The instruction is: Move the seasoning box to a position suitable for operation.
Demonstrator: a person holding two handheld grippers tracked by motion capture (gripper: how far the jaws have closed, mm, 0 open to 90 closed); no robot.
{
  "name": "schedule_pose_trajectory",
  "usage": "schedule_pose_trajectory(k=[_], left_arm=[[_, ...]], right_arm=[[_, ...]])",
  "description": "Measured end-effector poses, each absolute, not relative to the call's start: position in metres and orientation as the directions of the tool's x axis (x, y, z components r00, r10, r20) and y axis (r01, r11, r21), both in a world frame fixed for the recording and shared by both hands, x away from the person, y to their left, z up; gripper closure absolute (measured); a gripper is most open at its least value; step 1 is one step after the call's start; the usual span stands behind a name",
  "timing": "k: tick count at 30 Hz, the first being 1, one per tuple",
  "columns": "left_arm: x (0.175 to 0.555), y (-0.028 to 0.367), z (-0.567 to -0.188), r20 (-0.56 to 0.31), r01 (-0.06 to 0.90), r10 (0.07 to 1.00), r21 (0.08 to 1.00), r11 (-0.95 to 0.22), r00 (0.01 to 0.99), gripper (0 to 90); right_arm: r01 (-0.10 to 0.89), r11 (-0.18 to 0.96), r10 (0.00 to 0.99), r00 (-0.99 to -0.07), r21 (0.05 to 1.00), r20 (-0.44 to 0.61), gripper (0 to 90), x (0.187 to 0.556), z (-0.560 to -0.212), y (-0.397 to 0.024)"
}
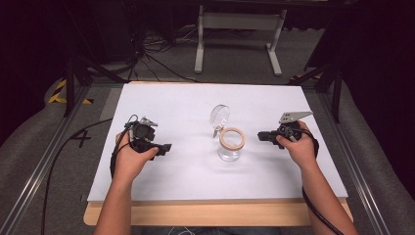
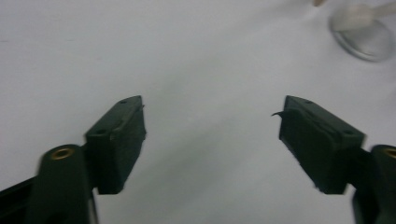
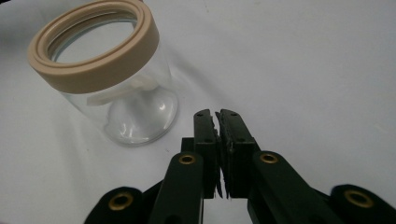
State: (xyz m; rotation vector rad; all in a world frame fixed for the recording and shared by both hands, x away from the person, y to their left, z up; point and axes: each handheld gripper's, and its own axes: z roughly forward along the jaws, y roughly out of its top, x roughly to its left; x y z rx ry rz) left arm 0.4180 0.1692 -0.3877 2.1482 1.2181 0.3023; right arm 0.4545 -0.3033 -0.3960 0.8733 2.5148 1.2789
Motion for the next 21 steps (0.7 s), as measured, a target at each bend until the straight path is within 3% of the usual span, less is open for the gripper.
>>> schedule_pose_trajectory(k=[3,4,7,10,21], left_arm=[[0.415,0.170,-0.386,-0.117,0.670,0.816,0.643,-0.372,0.566,32.4],[0.414,0.170,-0.384,-0.129,0.658,0.796,0.647,-0.384,0.591,42.0],[0.411,0.170,-0.381,-0.156,0.634,0.756,0.665,-0.396,0.636,56.9],[0.407,0.166,-0.374,-0.166,0.613,0.716,0.665,-0.426,0.678,62.4],[0.392,0.153,-0.362,-0.185,0.578,0.657,0.680,-0.451,0.730,55.4]], right_arm=[[0.418,0.465,0.576,-0.812,0.780,0.092,88.2,0.455,-0.397,-0.301],[0.417,0.467,0.575,-0.813,0.780,0.091,88.5,0.455,-0.398,-0.301],[0.415,0.465,0.570,-0.816,0.782,0.094,88.8,0.454,-0.397,-0.300],[0.411,0.460,0.559,-0.823,0.787,0.103,89.0,0.455,-0.398,-0.298],[0.379,0.505,0.518,-0.852,0.775,0.079,89.5,0.457,-0.410,-0.271]])
